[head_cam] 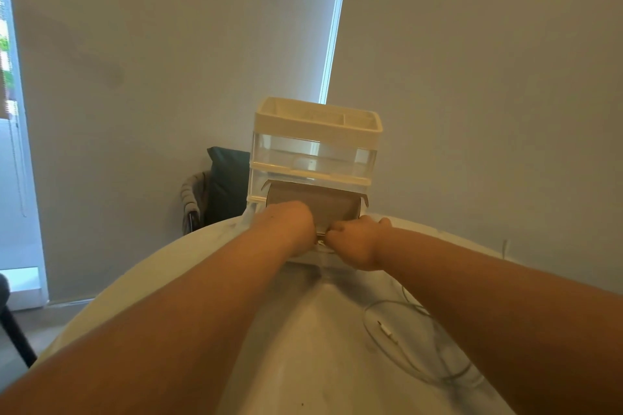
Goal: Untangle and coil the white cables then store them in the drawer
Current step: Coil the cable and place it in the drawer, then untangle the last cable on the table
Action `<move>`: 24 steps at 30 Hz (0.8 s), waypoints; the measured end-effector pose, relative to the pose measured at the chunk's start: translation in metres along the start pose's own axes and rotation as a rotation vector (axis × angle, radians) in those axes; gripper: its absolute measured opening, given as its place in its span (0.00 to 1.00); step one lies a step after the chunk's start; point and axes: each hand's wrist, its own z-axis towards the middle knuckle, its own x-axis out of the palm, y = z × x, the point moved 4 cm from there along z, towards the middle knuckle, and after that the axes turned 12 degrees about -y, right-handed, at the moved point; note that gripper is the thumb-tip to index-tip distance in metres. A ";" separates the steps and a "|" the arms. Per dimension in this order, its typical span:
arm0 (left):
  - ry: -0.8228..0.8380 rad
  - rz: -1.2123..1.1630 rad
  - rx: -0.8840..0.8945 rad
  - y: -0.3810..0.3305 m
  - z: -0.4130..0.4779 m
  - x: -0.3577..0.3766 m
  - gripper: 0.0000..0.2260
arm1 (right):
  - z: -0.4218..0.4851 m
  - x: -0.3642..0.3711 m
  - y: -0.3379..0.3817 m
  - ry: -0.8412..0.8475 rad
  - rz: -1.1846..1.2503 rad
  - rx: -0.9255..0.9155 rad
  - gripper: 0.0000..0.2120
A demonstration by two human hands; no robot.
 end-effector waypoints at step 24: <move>-0.110 -0.195 0.101 0.002 -0.018 -0.011 0.12 | -0.028 -0.001 -0.037 -0.555 0.858 0.173 0.15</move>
